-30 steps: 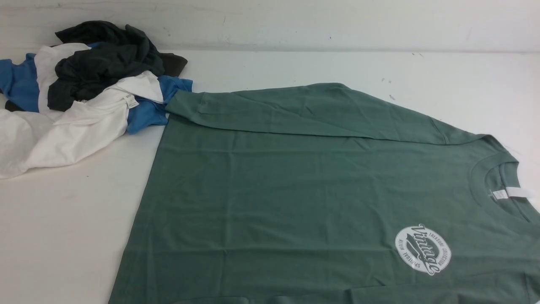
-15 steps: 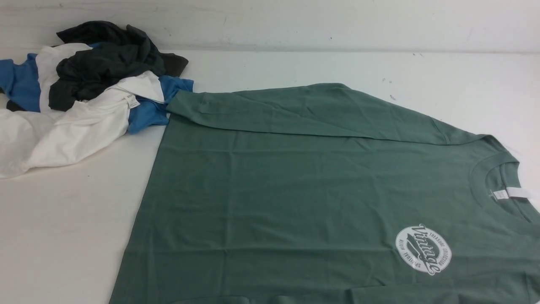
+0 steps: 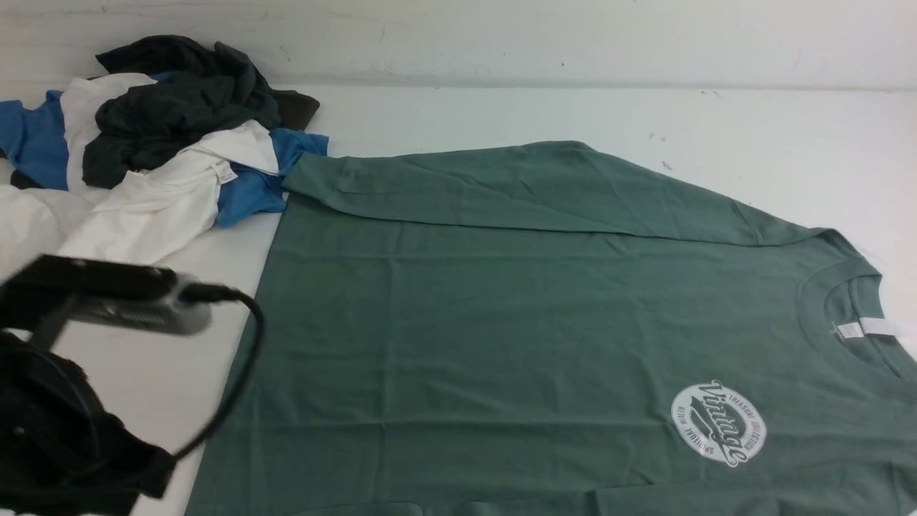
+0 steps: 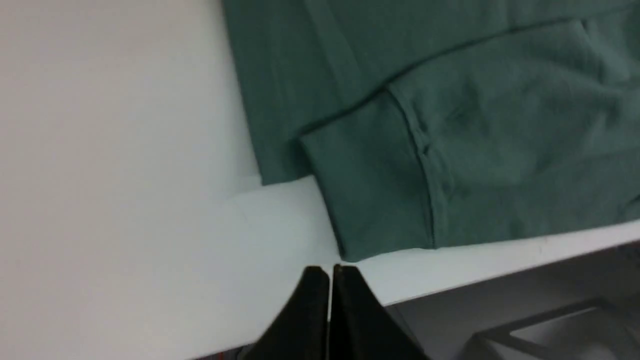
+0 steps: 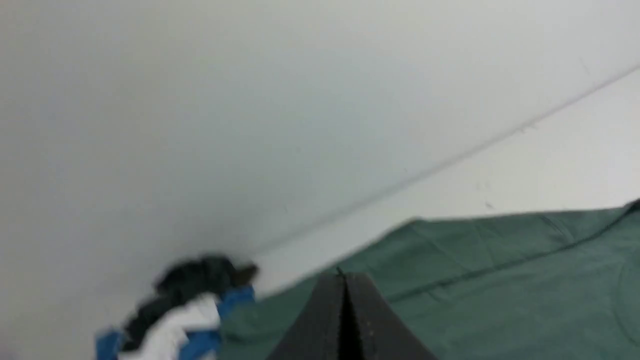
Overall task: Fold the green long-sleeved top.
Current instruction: Use the left arm to clamp the cuff closest to it
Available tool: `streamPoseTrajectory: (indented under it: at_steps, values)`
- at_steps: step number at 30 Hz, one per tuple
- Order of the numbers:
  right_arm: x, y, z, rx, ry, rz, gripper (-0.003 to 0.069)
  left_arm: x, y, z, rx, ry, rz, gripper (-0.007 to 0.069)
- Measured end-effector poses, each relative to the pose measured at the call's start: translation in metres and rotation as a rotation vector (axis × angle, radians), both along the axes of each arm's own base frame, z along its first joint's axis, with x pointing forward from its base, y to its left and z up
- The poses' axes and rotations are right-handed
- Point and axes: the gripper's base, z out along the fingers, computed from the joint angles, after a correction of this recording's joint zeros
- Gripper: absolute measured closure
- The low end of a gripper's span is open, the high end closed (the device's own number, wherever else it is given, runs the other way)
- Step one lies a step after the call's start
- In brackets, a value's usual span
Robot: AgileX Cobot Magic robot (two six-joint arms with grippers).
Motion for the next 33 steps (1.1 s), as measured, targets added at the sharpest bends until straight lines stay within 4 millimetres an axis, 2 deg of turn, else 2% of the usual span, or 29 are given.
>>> streamPoseTrajectory:
  at_steps: [2,4,6,7,8,11,14,24,27,33]
  values:
    - [0.012,0.004,0.011,-0.086,0.118,0.057,0.0673,0.000,-0.005,-0.006,-0.001,0.013,-0.010,0.0629]
    - [0.033,0.009,0.018,-0.222,0.330,0.172,0.0673,0.000,-0.015,-0.017,-0.004,0.031,-0.018,0.0629]
    - [0.051,0.014,0.013,-0.310,0.497,0.290,0.0673,0.001,-0.020,-0.025,0.011,0.043,-0.039,0.0629]
    - [0.051,0.014,0.013,-0.310,0.497,0.290,0.0673,0.001,-0.021,-0.026,0.016,0.041,-0.045,0.0629]
    - [0.063,0.017,0.004,-0.339,0.594,0.375,0.0673,0.005,-0.024,-0.031,0.042,0.039,-0.067,0.0624]
    - [0.077,0.023,-0.008,-0.342,0.675,0.484,0.0673,0.015,-0.029,-0.041,0.082,0.015,-0.093,0.0606]
    - [0.086,0.028,-0.013,-0.328,0.685,0.553,0.0673,0.025,-0.032,-0.051,0.099,0.001,-0.097,0.0568]
    - [0.092,0.035,-0.010,-0.255,0.628,0.597,0.0673,0.045,-0.039,-0.095,0.152,0.154,0.037,0.0276]
    - [0.092,0.036,-0.010,-0.251,0.626,0.598,0.0673,0.049,-0.040,-0.105,0.162,0.166,0.043,0.0238]
    - [0.092,0.036,-0.010,-0.251,0.625,0.597,0.0673,0.054,-0.042,-0.117,0.169,0.178,0.043,0.0228]
